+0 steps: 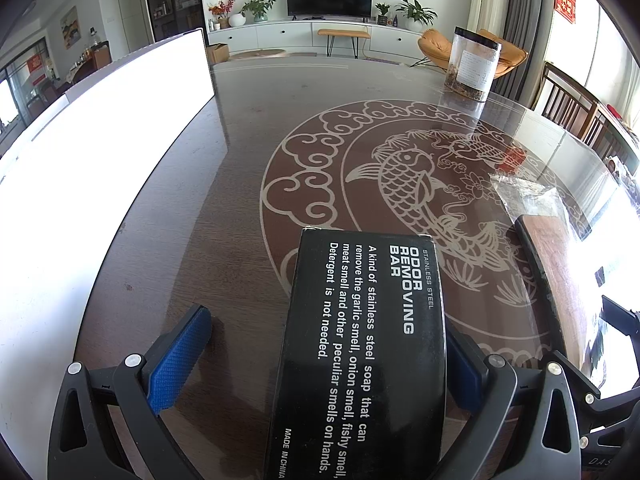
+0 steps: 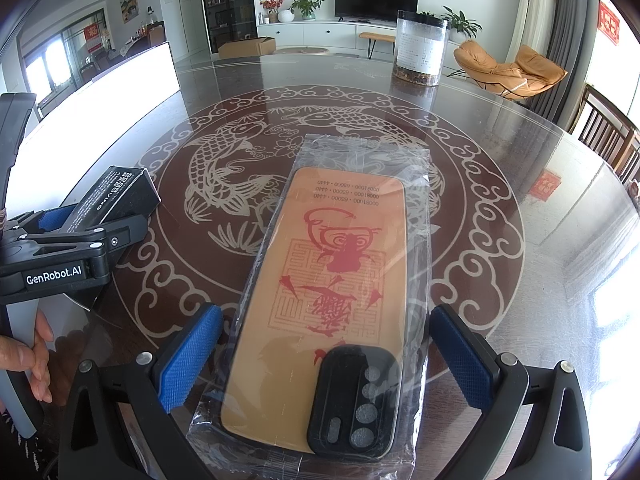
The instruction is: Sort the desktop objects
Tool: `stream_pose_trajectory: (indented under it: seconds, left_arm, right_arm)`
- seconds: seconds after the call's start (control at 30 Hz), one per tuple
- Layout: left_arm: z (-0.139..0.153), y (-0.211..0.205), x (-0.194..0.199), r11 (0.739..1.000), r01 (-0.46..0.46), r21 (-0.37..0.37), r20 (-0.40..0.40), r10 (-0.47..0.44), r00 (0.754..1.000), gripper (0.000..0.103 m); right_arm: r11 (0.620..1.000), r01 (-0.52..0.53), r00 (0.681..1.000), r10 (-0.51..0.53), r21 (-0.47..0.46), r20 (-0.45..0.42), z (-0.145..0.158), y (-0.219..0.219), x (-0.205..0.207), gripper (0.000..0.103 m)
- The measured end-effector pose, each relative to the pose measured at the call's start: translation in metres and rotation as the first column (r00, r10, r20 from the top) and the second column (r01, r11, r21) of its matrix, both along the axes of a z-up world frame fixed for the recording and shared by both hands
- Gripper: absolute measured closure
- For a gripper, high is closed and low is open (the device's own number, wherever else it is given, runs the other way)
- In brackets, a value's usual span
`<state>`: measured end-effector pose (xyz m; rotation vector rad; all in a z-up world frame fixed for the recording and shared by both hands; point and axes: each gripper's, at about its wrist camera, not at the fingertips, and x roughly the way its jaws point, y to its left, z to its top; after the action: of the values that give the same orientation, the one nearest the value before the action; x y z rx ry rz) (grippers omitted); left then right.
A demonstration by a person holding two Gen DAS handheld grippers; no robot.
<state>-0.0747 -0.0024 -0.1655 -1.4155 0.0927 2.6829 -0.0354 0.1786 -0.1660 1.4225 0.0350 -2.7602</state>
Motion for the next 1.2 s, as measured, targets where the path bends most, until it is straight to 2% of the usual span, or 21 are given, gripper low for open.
stream_pose_trajectory:
  seconds: [1.2]
  left_arm:
    - [0.0010,-0.0028,0.0000,1.000,-0.004,-0.001,-0.001,0.004,1.000,0.000]
  right_arm:
    - [1.000,0.000,1.000,0.000,0.000,0.000,-0.0005,-0.0004,-0.0003,0.000]
